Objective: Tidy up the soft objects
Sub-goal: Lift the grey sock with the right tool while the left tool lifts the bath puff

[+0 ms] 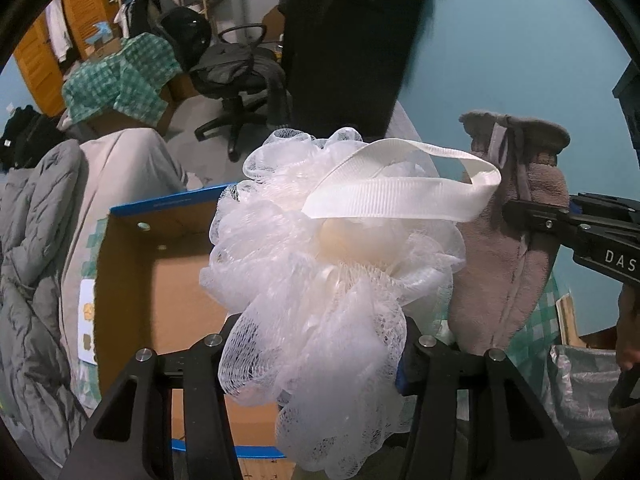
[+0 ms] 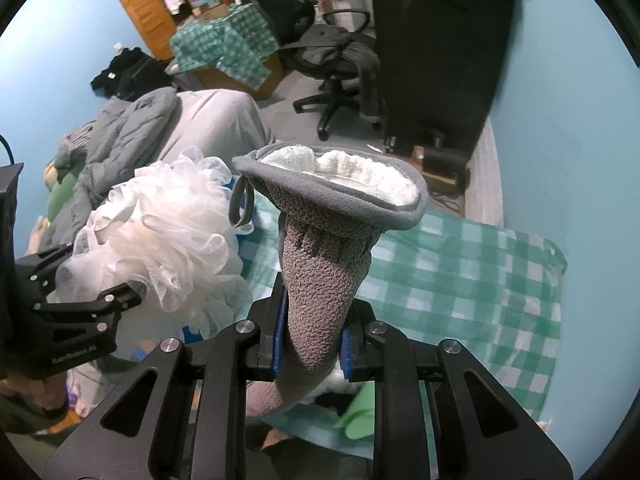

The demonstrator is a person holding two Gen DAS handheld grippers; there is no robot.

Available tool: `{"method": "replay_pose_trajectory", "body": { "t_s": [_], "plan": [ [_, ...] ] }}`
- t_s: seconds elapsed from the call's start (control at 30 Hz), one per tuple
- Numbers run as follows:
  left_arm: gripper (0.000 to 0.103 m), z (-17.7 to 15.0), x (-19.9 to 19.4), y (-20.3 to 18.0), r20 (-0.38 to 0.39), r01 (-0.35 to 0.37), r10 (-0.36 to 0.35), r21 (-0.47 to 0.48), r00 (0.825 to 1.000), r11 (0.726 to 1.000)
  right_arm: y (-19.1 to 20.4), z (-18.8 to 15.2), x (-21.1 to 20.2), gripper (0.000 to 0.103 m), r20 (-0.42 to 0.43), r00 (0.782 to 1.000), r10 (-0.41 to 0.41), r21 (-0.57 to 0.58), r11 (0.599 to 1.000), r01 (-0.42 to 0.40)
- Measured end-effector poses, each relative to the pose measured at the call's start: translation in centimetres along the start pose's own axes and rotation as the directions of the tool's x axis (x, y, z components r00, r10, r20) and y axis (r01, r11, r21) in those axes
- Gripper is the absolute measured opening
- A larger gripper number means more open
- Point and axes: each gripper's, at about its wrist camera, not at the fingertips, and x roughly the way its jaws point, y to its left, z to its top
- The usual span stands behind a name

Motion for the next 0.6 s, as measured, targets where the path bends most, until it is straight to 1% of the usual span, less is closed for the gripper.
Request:
{"method": "replay_pose_trajectory", "body": {
  "t_s": [0.27, 0.6],
  "plan": [
    [0.052, -0.3, -1.3, 3.7, 0.021, -0.03, 0.032, -0.053, 0.999, 0.998, 3.5, 1.7, 1.1, 0.02, -0.003, 0.999, 0.045, -0.061, 0.997, -0.045],
    [0.051, -1.3, -2.2, 7.7, 0.021, -0.077, 0.08, -0.121, 0.997, 0.99, 8.2, 3.9, 2.8, 0.02, -0.01, 0.995, 0.103, -0.141, 0.984, -0.104]
  ]
}}
